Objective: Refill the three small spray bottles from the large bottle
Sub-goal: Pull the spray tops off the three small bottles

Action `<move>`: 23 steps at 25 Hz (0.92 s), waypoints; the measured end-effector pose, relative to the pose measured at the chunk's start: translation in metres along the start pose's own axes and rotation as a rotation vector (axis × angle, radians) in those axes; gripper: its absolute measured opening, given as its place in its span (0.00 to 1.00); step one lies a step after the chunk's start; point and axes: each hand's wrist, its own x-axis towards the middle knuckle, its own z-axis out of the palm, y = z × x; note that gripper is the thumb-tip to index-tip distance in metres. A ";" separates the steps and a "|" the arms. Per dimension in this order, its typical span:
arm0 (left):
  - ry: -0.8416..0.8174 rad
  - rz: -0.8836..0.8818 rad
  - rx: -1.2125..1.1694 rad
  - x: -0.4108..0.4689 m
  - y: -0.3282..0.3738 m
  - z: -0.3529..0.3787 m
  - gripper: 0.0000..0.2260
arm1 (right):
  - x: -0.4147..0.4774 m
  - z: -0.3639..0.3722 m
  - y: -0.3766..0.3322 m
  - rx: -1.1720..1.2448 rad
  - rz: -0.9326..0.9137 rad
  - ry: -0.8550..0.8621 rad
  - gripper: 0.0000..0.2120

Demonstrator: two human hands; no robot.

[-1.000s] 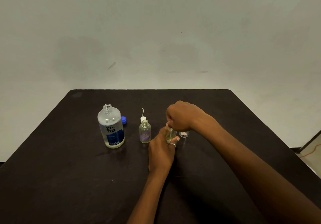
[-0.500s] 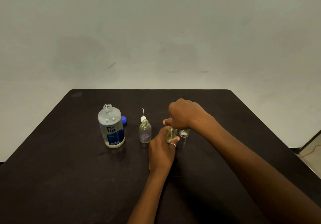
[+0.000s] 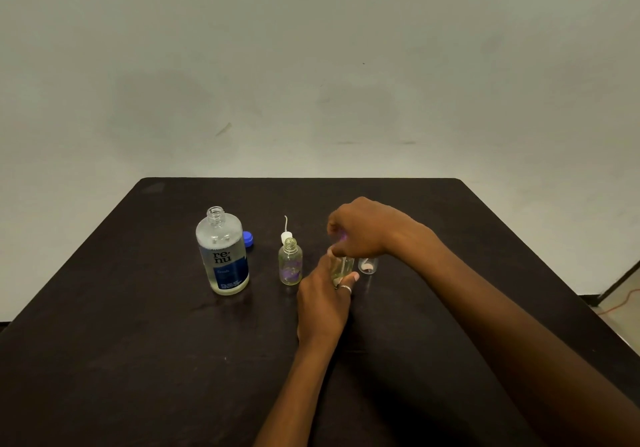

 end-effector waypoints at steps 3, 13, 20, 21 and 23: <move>-0.005 -0.005 -0.002 -0.001 0.002 -0.001 0.17 | -0.001 0.001 0.000 -0.092 0.095 0.057 0.17; -0.002 -0.046 -0.028 -0.001 0.002 0.000 0.21 | -0.008 -0.040 -0.005 -0.090 0.081 -0.009 0.06; -0.002 -0.029 -0.024 0.000 -0.002 0.002 0.21 | -0.005 -0.090 -0.017 -0.198 0.185 0.212 0.07; 0.000 -0.030 -0.032 0.000 -0.002 0.001 0.21 | 0.001 -0.087 -0.019 -0.179 0.203 0.210 0.05; 0.007 -0.029 -0.041 -0.001 -0.002 0.001 0.21 | 0.018 -0.073 -0.024 -0.143 0.221 0.179 0.08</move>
